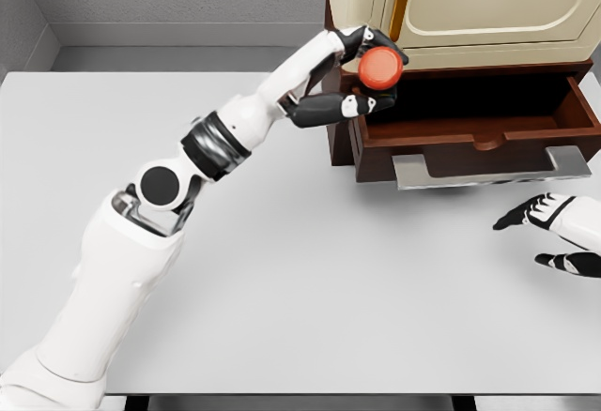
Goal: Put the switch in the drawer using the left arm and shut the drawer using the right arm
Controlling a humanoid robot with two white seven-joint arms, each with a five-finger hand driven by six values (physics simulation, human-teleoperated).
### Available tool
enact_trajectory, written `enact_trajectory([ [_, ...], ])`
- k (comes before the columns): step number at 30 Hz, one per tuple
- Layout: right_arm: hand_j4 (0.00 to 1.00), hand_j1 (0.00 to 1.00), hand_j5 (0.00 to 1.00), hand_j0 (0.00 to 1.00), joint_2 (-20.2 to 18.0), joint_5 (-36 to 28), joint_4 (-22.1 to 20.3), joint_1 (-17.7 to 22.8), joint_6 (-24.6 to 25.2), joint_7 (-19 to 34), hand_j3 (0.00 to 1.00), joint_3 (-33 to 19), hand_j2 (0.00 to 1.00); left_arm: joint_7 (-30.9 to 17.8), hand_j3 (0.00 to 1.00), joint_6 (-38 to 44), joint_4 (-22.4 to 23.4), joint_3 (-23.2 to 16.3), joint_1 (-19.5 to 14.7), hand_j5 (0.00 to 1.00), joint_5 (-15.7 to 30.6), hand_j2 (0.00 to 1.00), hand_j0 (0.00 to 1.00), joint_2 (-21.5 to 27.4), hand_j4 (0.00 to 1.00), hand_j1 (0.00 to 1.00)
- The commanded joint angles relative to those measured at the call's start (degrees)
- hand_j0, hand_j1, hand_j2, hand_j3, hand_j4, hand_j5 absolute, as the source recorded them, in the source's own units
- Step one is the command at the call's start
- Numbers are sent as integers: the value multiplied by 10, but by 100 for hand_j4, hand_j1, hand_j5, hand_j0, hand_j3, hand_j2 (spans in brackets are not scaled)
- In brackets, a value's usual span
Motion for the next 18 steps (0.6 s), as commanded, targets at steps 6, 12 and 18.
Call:
enact_trajectory([
  [6, 77, 77, 77, 77, -1, -4, 0, -1, 1, 0, 77, -1, 77, 0, 46, 0, 27, -25, -21, 46, -95, 46, 46, -37, 46, 46],
  [12, 77, 77, 77, 77, -1, -4, 0, -1, 1, 0, 77, -1, 77, 0, 46, -3, 42, -60, -60, 46, -165, 46, 46, -42, 46, 46],
  [18, 77, 77, 77, 77, -12, -5, 0, 0, 1, -1, 77, -1, 77, 0, 46, -6, 63, -69, -97, 46, -214, 46, 46, -42, 46, 46],
])
